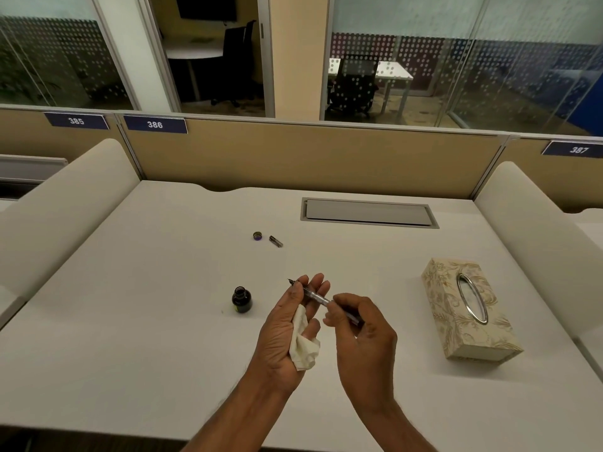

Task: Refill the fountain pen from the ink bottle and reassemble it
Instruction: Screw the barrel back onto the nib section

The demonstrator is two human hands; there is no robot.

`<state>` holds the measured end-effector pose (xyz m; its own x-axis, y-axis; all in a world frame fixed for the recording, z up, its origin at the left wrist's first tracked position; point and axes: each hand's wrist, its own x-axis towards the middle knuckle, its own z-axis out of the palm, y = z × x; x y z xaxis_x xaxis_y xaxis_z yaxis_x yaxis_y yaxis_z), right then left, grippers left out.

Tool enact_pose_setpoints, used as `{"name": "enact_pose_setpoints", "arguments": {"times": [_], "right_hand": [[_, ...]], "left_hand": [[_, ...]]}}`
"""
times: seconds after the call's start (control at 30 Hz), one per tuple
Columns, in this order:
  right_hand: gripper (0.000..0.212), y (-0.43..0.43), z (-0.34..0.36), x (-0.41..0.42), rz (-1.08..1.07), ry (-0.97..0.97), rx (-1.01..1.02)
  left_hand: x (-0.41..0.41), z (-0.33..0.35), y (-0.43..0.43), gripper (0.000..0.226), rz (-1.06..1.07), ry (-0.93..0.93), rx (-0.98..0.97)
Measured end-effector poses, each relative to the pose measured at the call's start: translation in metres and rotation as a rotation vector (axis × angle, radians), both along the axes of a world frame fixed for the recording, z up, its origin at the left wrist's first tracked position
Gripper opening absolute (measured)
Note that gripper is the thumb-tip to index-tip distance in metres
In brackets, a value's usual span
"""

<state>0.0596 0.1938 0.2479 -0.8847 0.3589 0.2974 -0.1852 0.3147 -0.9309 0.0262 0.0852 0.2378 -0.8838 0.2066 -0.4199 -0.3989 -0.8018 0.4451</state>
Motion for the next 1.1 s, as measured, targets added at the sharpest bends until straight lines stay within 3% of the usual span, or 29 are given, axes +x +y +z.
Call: {"name": "enact_pose_setpoints", "arguments": {"times": [0.1,0.23,0.37,0.53,0.7,0.87,1.1], "right_hand": [[0.014,-0.004,0.002,0.0,0.016,-0.068,-0.079],[0.019,-0.004,0.002,0.003,0.011,-0.003,0.006],[0.013,-0.003,0.002,0.0,0.016,-0.078,-0.147],[0.018,-0.004,0.003,0.002,0.015,-0.039,-0.092],[0.007,-0.005,0.003,-0.002,0.026,-0.108,-0.186],[0.022,-0.006,0.003,-0.001,0.021,-0.064,-0.103],[0.011,-0.006,0.01,0.0,0.076,-0.134,-0.226]], "left_hand": [[0.001,0.0,0.0,0.031,0.005,-0.014,0.007],[0.0,0.0,0.0,0.029,0.011,-0.006,0.015],[0.001,0.003,0.002,0.032,0.007,-0.022,0.018],[0.0,0.001,-0.001,0.03,-0.003,-0.004,-0.018],[0.0,0.007,0.0,0.027,0.008,-0.005,-0.022],[-0.001,0.01,0.0,0.025,0.004,0.004,-0.07],[-0.004,0.012,-0.002,0.024,0.002,0.004,-0.093]]}}
